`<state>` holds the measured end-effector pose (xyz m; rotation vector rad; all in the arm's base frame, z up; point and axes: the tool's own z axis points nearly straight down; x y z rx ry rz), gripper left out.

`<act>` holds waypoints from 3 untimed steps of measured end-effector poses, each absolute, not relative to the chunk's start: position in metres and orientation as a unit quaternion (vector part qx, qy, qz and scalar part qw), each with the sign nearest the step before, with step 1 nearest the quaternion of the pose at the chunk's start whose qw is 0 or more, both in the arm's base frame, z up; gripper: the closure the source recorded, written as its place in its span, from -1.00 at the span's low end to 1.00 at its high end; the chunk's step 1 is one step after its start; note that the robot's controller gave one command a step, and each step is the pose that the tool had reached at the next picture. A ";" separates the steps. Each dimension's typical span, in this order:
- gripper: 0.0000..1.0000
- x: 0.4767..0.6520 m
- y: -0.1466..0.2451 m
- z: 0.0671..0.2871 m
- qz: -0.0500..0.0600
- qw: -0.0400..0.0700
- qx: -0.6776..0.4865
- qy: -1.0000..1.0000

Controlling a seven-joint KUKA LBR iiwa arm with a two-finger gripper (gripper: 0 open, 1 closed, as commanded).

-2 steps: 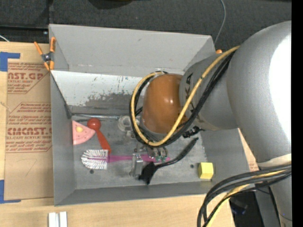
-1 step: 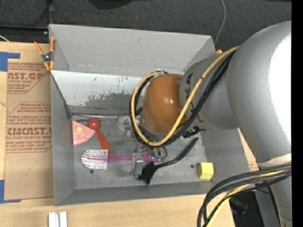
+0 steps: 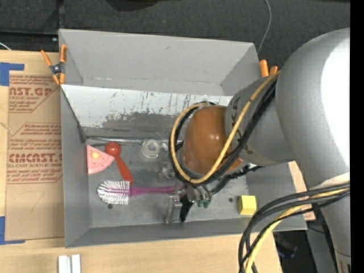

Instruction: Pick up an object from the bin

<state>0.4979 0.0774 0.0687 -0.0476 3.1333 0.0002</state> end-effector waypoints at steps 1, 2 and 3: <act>1.00 0.488 0.077 0.078 0.001 0.009 -0.025 1.000; 1.00 0.488 0.077 0.078 0.001 0.009 -0.024 1.000; 1.00 0.492 0.117 0.106 0.001 0.009 -0.083 0.997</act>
Offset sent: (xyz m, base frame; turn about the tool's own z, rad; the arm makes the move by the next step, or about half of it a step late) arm 0.0000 0.0000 0.0000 0.0000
